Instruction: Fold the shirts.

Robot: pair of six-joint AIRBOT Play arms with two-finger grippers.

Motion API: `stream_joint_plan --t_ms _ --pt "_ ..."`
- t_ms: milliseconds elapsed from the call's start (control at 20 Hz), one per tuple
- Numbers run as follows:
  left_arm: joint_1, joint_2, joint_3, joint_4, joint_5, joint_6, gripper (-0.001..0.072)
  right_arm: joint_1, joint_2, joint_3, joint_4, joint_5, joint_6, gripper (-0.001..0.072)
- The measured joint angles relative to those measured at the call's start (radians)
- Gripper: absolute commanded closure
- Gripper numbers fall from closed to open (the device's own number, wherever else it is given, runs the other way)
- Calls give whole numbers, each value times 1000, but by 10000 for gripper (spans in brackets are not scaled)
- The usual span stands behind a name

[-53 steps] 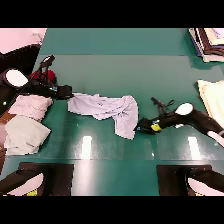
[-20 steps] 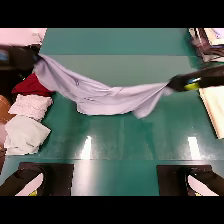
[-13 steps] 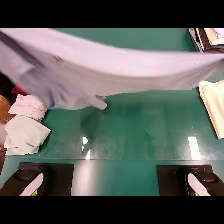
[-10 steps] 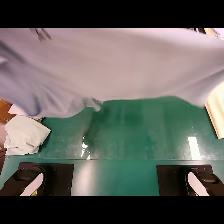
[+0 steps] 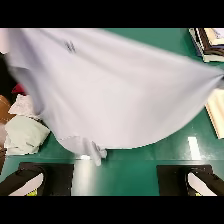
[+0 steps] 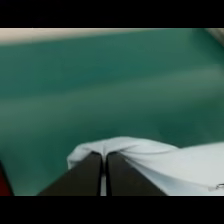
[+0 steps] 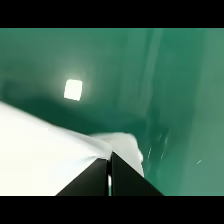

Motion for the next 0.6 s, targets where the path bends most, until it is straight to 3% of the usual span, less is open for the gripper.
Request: stream_joint_plan --t_ms 250,450,500,550,600 --pt "0 -346 -92 0 31 28 687 67 -250 -183 -6 -118 24 702" --pt "0 -526 -109 2 134 63 685 70 -451 -165 -2 -240 23 694" --pt "0 -548 -109 3 164 67 624 70 -491 -142 0 -257 23 528" --pt "0 -563 -108 3 185 71 302 70 -529 -113 1 -268 19 320" --pt "2 -577 -104 3 193 73 137 70 -562 -84 8 -273 12 299"
